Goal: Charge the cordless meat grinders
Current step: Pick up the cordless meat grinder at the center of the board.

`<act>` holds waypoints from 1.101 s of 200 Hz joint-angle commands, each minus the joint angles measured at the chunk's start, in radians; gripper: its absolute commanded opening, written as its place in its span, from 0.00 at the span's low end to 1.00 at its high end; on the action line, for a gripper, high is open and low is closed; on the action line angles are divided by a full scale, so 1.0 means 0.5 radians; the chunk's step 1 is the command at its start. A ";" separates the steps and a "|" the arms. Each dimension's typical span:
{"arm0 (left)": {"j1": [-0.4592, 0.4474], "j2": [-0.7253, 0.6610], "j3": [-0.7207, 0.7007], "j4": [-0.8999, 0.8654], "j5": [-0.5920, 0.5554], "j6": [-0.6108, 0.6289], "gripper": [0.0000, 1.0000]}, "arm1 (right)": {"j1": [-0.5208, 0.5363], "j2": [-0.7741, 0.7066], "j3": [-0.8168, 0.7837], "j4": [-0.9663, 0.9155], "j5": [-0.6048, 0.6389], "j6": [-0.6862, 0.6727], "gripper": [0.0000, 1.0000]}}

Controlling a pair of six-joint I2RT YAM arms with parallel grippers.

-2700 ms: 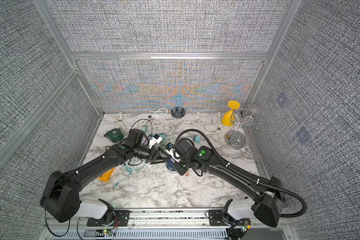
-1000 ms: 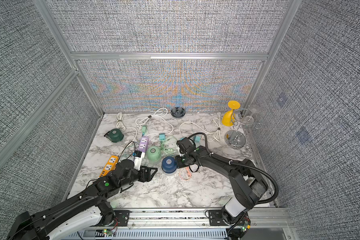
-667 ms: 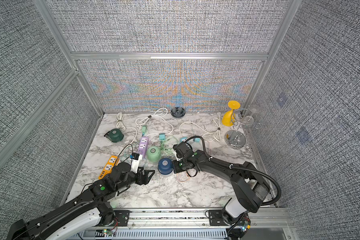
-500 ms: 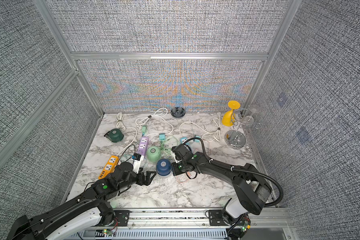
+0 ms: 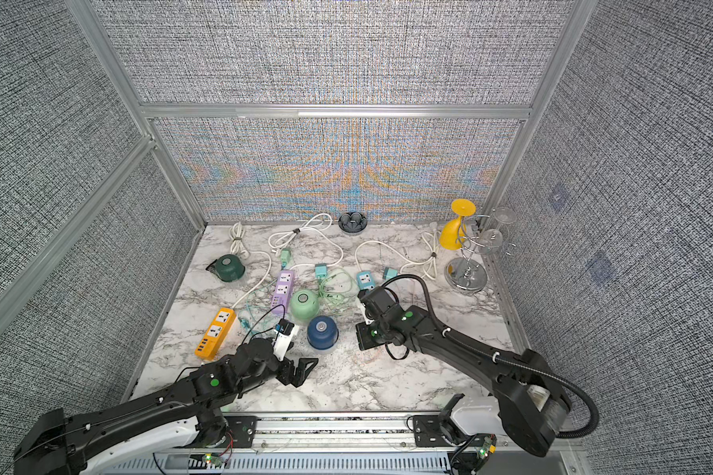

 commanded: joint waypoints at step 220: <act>-0.255 1.452 0.111 1.505 -0.929 0.185 0.99 | -0.242 -0.232 -0.058 -0.193 -0.095 -0.094 0.00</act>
